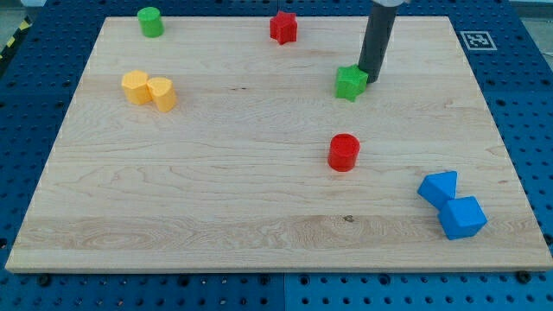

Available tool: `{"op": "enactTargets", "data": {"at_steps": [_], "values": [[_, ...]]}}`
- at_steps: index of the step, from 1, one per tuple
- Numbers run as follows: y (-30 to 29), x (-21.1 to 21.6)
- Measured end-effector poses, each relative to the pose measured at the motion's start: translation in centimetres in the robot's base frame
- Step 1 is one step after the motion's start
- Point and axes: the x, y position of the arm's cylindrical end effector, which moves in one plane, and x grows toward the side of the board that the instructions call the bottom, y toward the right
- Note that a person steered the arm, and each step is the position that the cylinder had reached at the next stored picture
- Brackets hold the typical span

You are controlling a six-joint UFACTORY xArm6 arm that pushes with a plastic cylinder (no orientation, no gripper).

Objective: Move the green star in between the yellow blocks and red circle

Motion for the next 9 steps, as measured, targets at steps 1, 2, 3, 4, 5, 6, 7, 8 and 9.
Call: {"op": "enactTargets", "data": {"at_steps": [1,2,3,4,5,6,7,8,9], "values": [[-2.0,1.7],[-4.4,3.1],[-8.2,3.6],[-12.5,5.6],[-16.4,5.5],[-20.9,1.2],[-26.3,-2.2],[-34.6,-4.0],[-42.5,-1.4]]}}
